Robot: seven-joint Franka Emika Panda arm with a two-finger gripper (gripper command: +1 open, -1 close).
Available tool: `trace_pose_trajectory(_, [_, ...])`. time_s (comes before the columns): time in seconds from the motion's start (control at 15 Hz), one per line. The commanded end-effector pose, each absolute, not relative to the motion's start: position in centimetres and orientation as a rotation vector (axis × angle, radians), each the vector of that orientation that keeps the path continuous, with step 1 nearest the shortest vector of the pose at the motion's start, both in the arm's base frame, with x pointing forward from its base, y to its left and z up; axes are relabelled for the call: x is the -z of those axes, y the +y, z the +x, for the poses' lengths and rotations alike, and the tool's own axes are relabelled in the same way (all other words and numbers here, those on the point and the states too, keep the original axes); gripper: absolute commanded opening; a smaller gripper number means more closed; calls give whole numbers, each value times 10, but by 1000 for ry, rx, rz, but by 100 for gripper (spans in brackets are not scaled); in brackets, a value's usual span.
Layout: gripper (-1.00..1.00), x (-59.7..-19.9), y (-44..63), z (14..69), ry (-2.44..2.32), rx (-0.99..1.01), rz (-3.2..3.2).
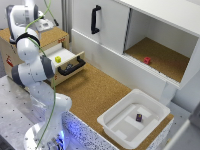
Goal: Toggle the blue light switch to turn on the blue light
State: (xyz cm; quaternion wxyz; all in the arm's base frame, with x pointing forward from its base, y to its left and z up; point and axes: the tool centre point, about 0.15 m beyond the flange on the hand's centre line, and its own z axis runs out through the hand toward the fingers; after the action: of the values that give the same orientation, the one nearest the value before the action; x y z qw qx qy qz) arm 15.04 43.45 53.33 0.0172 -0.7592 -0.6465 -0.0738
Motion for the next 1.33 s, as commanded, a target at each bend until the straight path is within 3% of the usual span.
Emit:
trace_pose_trajectory(0.0, [100,-550,513,148,-2043,98,-2392])
trace_pose_trajectory(0.07, [-100,-548,517,149,-2042,124,-2403])
trace_pose_trajectory(1.27, [-100,-481,541,176,-2086,72,-2378])
